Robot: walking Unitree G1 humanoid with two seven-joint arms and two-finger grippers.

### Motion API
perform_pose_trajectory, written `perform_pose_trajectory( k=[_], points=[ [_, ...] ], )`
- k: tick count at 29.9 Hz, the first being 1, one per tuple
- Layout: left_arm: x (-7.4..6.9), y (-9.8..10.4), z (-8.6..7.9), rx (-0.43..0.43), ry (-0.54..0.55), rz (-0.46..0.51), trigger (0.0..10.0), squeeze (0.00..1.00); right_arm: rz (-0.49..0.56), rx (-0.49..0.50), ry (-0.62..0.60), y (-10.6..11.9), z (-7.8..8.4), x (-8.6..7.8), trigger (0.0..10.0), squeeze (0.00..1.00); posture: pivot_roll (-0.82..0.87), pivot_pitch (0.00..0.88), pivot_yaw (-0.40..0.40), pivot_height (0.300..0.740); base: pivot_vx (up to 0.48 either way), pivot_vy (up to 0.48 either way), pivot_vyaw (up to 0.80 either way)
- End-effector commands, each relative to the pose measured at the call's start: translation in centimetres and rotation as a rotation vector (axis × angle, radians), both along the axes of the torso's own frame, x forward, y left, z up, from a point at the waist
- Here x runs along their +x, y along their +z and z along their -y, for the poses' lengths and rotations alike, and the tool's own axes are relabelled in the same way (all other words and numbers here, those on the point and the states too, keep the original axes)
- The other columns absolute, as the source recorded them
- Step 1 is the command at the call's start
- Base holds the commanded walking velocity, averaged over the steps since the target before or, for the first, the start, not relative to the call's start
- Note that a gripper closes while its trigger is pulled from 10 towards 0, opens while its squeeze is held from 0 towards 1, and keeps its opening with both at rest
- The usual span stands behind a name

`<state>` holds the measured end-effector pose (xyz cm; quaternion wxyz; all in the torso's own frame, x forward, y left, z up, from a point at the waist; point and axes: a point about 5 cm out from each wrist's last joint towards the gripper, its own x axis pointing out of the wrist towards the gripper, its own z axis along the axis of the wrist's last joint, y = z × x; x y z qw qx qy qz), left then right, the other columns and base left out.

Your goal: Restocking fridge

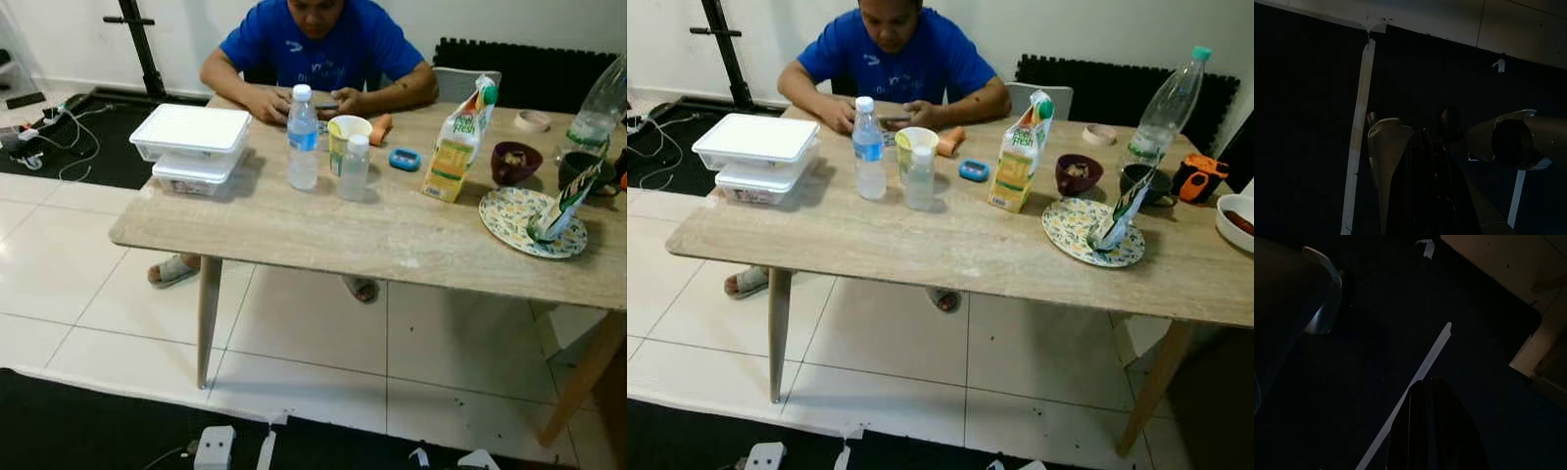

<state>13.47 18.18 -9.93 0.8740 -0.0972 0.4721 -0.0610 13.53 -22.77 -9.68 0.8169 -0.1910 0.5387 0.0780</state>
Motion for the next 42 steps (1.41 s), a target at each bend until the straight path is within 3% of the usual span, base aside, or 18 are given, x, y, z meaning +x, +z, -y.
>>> perform_pose_trajectory(
  k=[1, 12, 34, 42],
  points=[
    [-2.00, -0.73, 0.22, -0.008, -0.011, -0.077, 10.0, 0.00, -0.018, -0.001, 0.008, -0.18, -0.08, -0.45, 10.0, 0.00, -0.04, 0.100, -0.053, 0.740, 0.000, 0.000, 0.00],
    [-2.14, -0.79, 0.25, -0.003, -0.003, -0.082, 10.0, 0.00, -0.019, -0.004, 0.013, -0.19, -0.10, -0.45, 10.0, 0.00, -0.04, 0.099, -0.053, 0.740, 0.000, -0.383, 0.00],
    [-2.43, -0.87, 0.23, -0.003, -0.007, -0.092, 10.0, 0.00, -0.017, -0.012, 0.023, -0.19, -0.11, -0.45, 10.0, 0.00, -0.04, 0.102, -0.054, 0.740, 0.000, 0.000, 0.00],
    [-2.49, -0.87, 0.19, -0.022, 0.012, -0.093, 10.0, 0.00, -0.017, -0.016, 0.026, -0.17, -0.05, -0.45, 10.0, 0.00, -0.04, 0.102, -0.054, 0.740, 0.000, -0.422, 0.00]
  ],
)
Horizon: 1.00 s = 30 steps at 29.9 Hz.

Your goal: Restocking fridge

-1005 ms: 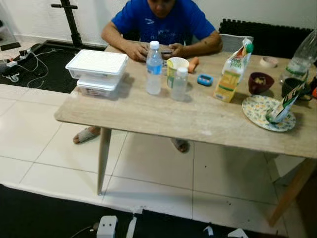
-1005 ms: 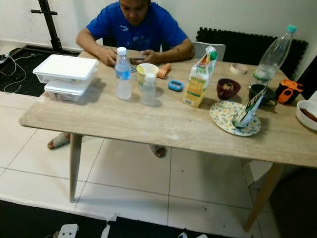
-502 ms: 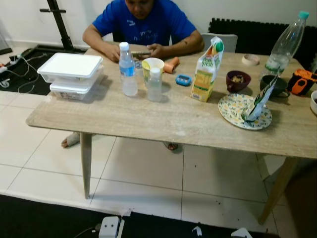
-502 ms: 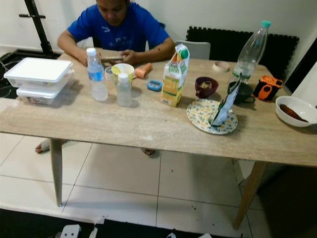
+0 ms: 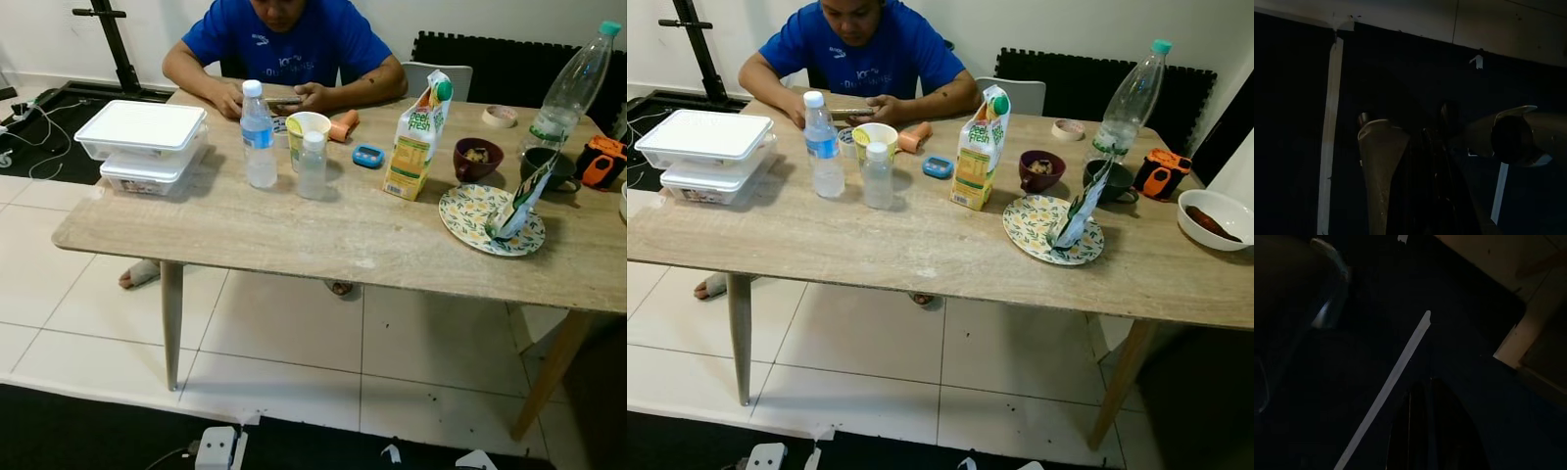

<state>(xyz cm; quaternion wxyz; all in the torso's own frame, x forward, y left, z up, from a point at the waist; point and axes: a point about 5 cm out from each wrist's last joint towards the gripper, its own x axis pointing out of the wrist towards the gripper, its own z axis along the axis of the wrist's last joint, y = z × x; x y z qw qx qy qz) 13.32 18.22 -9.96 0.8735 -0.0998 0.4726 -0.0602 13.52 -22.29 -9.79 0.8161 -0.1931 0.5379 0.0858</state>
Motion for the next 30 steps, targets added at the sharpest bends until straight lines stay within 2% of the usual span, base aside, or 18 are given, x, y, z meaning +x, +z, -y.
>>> perform_pose_trajectory(
  k=[1, 30],
  points=[
    [-2.31, -0.82, 0.19, -0.016, 0.013, -0.089, 10.0, 0.00, -0.015, -0.021, 0.012, -0.06, 0.44, -0.43, 10.0, 0.00, -0.04, 0.097, -0.055, 0.740, 0.000, 0.000, 0.00],
    [-2.20, -0.81, 0.10, 0.002, 0.014, -0.090, 10.0, 0.00, -0.013, -0.021, 0.008, -0.12, 0.40, -0.60, 10.0, 0.00, -0.04, 0.104, -0.051, 0.740, 0.000, 0.000, 0.00]
  ],
)
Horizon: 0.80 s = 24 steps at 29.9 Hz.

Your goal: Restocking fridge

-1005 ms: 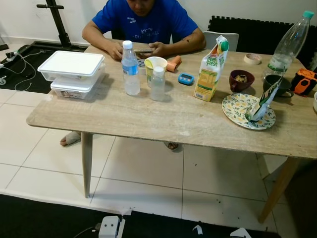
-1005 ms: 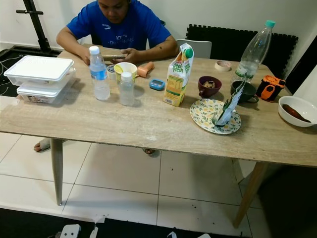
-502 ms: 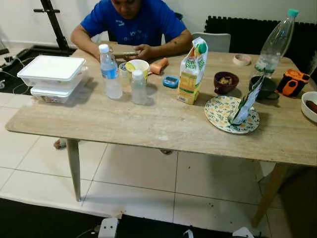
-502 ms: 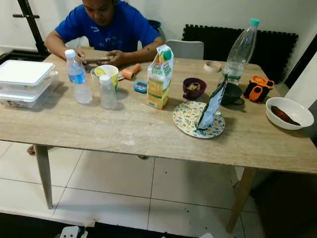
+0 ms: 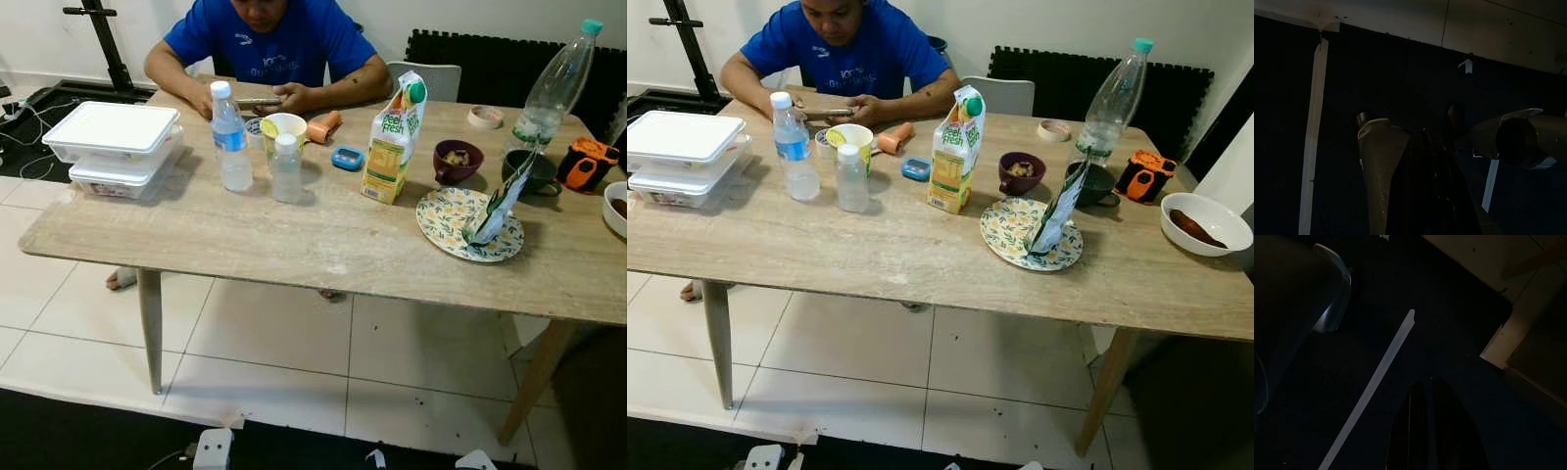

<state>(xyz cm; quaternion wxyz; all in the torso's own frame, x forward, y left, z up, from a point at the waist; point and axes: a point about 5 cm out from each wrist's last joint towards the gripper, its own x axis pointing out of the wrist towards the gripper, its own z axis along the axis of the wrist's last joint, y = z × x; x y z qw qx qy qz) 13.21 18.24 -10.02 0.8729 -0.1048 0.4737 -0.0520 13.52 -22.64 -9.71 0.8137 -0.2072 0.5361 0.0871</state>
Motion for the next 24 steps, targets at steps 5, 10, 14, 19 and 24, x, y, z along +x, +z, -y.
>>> perform_pose_trajectory(
  k=[5, 10, 14, 19, 24],
  points=[
    [-1.95, -0.75, 0.30, 0.001, -0.007, -0.084, 10.0, 0.00, -0.014, 0.001, -0.009, -0.19, 0.02, -0.56, 10.0, 0.00, -0.04, 0.103, -0.052, 0.740, 0.000, 0.000, 0.00],
    [-1.96, -0.76, 0.35, 0.000, -0.007, -0.085, 10.0, 0.00, -0.014, 0.001, -0.008, -0.19, 0.01, -0.55, 10.0, 0.00, -0.04, 0.103, -0.052, 0.740, 0.000, 0.000, 0.00],
    [-2.02, -0.78, 0.36, 0.000, -0.005, -0.087, 10.0, 0.00, -0.015, 0.000, -0.007, -0.20, 0.00, -0.56, 10.0, 0.00, -0.04, 0.103, -0.052, 0.740, 0.000, 0.000, 0.00],
    [-2.17, -0.83, 0.39, 0.002, -0.008, -0.093, 10.0, 0.00, -0.013, 0.001, -0.008, -0.19, 0.00, -0.55, 10.0, 0.00, -0.04, 0.105, -0.054, 0.740, 0.000, 0.000, 0.00],
    [-2.21, -0.83, 0.36, 0.004, -0.012, -0.093, 10.0, 0.00, -0.014, 0.002, -0.009, -0.21, -0.04, -0.58, 10.0, 0.00, -0.04, 0.105, -0.053, 0.740, 0.000, 0.000, 0.00]
  ],
)
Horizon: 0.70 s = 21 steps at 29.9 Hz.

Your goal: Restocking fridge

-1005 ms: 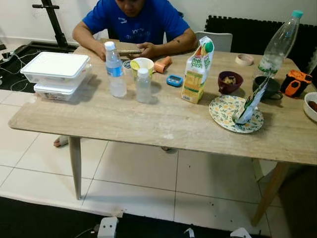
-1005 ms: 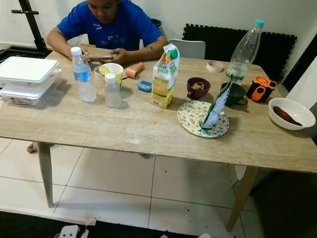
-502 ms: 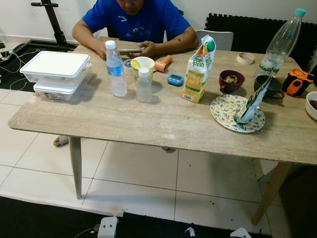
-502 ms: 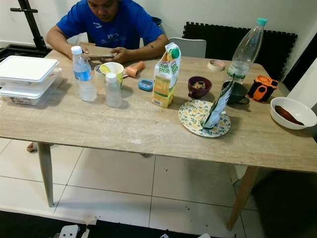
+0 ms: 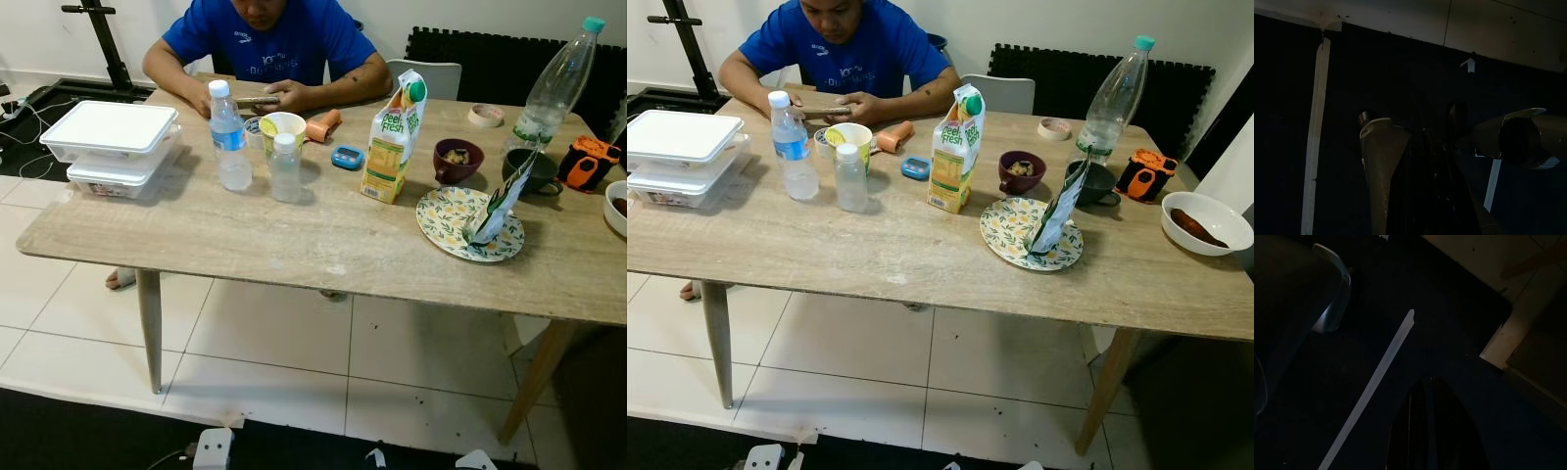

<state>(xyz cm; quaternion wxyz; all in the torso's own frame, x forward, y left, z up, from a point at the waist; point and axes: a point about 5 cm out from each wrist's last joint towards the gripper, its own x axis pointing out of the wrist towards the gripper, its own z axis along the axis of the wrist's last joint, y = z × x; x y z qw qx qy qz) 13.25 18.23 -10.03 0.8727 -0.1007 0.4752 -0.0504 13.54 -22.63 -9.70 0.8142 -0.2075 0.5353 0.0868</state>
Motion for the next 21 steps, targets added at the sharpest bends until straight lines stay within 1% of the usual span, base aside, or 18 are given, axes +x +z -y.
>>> perform_pose_trajectory(
  k=[1, 21],
  points=[
    [-2.23, -0.82, 0.33, -0.003, -0.011, -0.090, 10.0, 0.00, -0.016, 0.003, -0.008, -0.22, -0.05, -0.60, 10.0, 0.00, -0.04, 0.105, -0.053, 0.740, 0.000, 0.000, 0.00],
    [-2.14, -0.74, 0.27, -0.011, -0.033, -0.083, 10.0, 0.00, -0.013, -0.001, -0.001, -0.18, -0.04, -0.49, 10.0, 0.00, -0.04, 0.100, -0.053, 0.740, 0.000, 0.000, 0.00]
  ],
)
